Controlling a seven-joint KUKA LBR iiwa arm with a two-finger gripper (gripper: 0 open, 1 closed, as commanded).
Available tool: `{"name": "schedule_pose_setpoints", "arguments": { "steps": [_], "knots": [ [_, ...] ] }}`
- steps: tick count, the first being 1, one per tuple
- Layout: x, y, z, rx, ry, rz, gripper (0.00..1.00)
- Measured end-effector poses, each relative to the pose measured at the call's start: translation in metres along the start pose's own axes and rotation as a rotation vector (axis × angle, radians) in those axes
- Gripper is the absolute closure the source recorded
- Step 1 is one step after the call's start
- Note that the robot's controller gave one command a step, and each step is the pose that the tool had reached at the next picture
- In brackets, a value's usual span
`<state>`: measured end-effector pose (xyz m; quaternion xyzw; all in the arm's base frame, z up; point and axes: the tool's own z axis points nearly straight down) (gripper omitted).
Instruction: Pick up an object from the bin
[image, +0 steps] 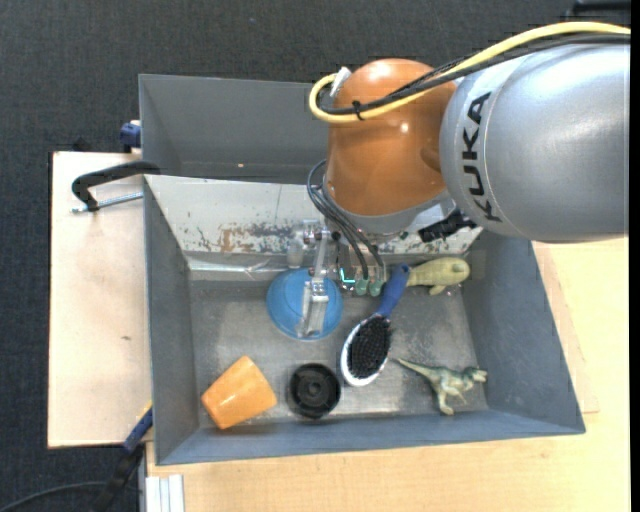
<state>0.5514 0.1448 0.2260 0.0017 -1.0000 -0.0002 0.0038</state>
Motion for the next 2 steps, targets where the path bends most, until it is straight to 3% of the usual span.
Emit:
{"name": "schedule_pose_setpoints", "arguments": {
  "steps": [1,2],
  "knots": [
    [0.048,-0.105,0.045,0.004,-0.002,-0.110,0.00],
    [0.041,-0.101,0.130,0.001,-0.004,-0.439,0.00]
  ]
}}
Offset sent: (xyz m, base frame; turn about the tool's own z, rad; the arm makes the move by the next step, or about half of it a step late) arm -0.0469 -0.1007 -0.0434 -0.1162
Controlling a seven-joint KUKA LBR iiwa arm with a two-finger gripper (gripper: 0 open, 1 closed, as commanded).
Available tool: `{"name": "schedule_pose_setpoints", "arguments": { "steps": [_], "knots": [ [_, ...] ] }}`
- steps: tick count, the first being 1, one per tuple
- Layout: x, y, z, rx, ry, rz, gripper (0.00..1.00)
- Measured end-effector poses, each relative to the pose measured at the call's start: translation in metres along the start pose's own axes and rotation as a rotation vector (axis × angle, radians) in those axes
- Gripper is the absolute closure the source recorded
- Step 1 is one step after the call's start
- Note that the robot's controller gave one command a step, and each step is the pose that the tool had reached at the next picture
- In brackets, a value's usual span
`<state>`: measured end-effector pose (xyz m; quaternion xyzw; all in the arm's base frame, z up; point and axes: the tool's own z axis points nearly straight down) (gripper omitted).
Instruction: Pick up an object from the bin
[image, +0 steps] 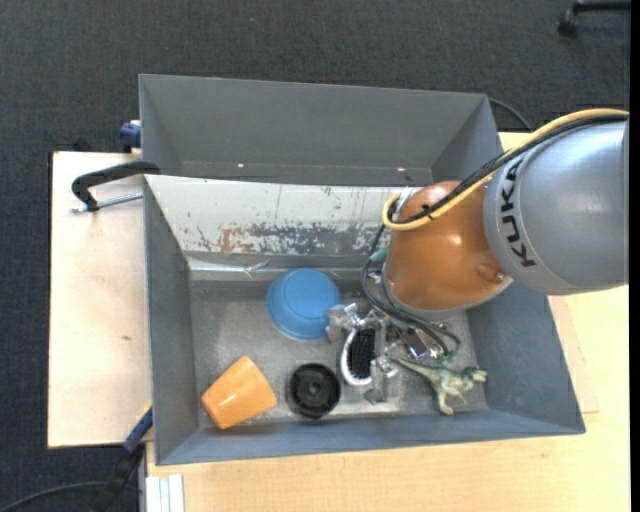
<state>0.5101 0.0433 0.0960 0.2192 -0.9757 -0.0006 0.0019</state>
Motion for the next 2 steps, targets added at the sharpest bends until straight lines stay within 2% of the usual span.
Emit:
{"name": "schedule_pose_setpoints", "arguments": {
  "steps": [1,2],
  "knots": [
    [-0.0176,-0.0098,0.0261,0.002,-0.003,-0.283,0.00],
    [-0.0186,-0.0092,0.0254,0.001,-0.006,-0.282,1.00]
  ]
}}
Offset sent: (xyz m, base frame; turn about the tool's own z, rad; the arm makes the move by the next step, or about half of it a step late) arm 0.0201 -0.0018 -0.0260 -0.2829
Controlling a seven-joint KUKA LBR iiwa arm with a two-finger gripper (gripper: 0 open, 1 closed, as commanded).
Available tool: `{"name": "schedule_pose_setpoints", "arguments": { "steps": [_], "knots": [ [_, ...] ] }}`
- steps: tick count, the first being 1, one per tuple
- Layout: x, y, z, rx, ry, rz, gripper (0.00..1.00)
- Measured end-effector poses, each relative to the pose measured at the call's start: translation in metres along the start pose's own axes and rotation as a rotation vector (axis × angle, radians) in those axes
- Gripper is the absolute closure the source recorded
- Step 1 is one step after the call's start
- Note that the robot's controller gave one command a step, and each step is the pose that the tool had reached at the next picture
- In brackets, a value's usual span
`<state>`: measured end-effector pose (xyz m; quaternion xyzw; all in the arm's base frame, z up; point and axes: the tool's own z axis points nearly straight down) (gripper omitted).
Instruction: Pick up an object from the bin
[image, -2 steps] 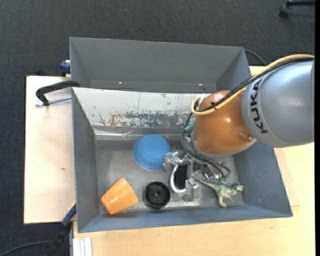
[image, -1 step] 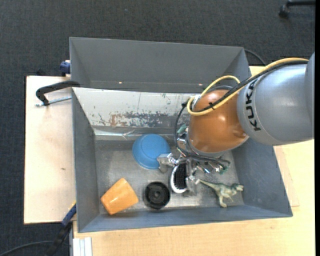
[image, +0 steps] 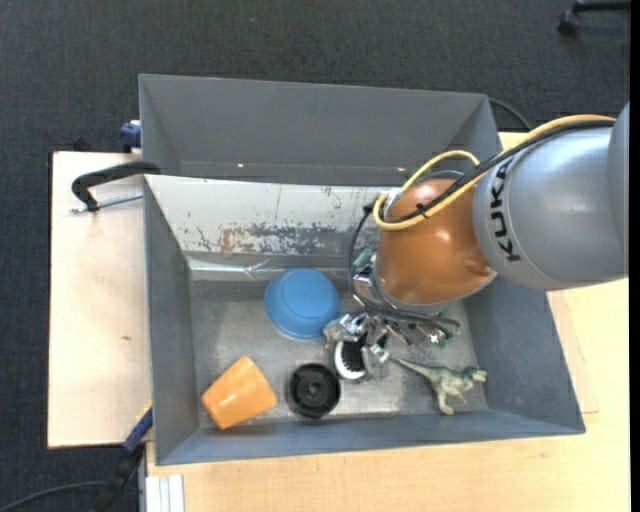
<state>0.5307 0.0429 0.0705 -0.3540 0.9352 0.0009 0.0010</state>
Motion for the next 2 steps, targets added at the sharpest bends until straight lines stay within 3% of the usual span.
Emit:
{"name": "schedule_pose_setpoints", "arguments": {
  "steps": [1,2],
  "knots": [
    [-0.015,0.005,-0.116,0.007,-0.009,-0.007,1.00],
    [-0.018,0.011,-0.191,0.008,-0.010,-0.071,1.00]
  ]
}}
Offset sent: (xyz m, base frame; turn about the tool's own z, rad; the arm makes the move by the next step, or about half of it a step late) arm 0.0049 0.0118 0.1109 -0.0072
